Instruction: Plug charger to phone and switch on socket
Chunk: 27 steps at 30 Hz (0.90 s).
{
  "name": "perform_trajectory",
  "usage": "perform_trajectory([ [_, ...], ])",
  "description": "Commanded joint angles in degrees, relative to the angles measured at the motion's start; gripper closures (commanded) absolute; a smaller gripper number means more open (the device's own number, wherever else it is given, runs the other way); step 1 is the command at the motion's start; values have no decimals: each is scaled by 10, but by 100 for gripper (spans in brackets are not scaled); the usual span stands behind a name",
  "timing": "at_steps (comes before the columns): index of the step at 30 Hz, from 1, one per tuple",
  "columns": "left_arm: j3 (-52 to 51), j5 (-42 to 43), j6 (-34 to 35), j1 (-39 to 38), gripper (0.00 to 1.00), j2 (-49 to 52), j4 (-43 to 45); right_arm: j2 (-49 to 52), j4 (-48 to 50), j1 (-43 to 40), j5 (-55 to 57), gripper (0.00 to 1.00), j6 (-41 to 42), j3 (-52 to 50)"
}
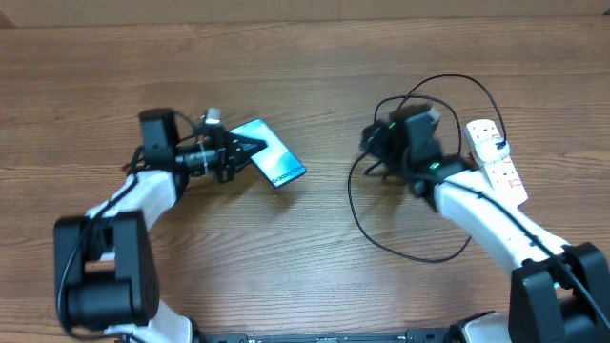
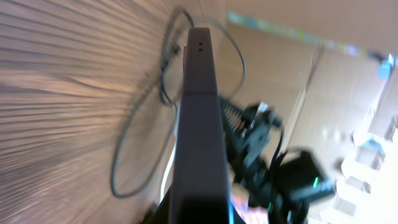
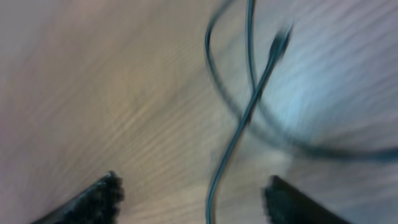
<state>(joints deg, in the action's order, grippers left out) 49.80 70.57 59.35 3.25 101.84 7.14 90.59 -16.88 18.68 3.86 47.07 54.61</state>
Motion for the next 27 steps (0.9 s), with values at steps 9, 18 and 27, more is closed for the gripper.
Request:
perform_trajectory([
  [9,75,112,16,-73,96,57,38,115,-3,-68,38,50,-67,102],
  [18,75,123,20,-73,96,57,37,230,-128,-68,81,63,-29,238],
  [27,75,131,20,-73,96,57,37,296,-128,-68,73,71,10,238],
])
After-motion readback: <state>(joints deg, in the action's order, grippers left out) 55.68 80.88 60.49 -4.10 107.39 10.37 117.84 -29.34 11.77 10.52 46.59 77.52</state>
